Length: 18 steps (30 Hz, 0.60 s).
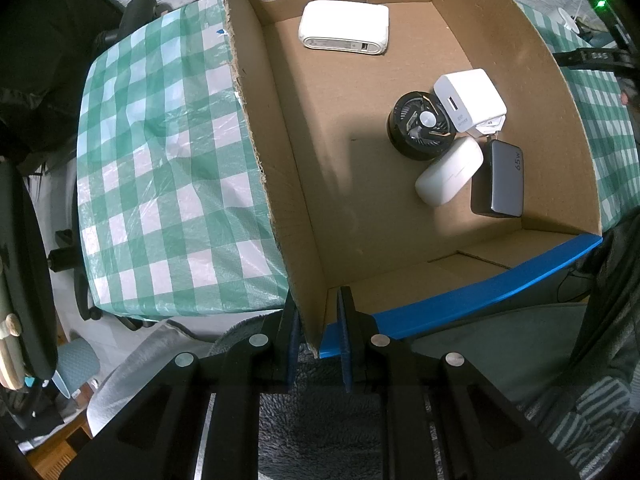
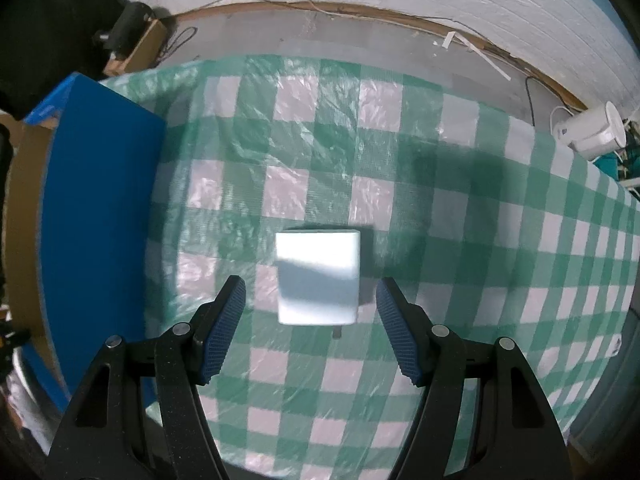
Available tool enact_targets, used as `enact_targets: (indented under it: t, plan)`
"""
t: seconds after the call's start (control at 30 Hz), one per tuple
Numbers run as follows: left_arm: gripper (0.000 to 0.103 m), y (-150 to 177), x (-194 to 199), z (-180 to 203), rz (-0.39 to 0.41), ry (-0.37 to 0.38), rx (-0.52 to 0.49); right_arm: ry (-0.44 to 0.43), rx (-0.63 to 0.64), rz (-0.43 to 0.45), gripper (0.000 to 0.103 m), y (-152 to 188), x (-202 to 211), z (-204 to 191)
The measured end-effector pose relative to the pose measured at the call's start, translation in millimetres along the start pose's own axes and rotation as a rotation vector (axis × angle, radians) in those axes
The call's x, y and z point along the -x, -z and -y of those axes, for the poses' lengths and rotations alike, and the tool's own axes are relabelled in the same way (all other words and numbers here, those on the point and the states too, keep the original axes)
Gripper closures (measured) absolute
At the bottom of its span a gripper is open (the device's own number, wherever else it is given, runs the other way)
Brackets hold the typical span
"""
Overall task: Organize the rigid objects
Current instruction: 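Return the right gripper to the white flat router and grasp it, then carry the white flat router with the right gripper into the box and release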
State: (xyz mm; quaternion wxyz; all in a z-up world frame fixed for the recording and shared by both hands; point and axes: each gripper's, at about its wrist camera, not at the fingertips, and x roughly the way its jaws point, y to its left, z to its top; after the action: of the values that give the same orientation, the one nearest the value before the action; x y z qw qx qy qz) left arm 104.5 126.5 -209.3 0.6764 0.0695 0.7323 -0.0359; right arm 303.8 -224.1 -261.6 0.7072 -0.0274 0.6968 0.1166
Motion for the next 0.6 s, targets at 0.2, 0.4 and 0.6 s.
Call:
enact_targets:
  t: [0.2, 0.4, 0.6]
  plan:
    - [0.087, 0, -1, 0, -0.003, -0.003, -0.003, 0.041, 0.002, -0.011, 0.034, -1, -23, 5]
    - [0.087, -1, -2, -1, -0.008, -0.001, -0.004, 0.008, -0.007, -0.008, 0.042, -2, -33, 8]
    - [0.087, -1, -3, -2, -0.013, -0.003, -0.004, 0.020, -0.012, -0.013, 0.051, -1, -34, 5]
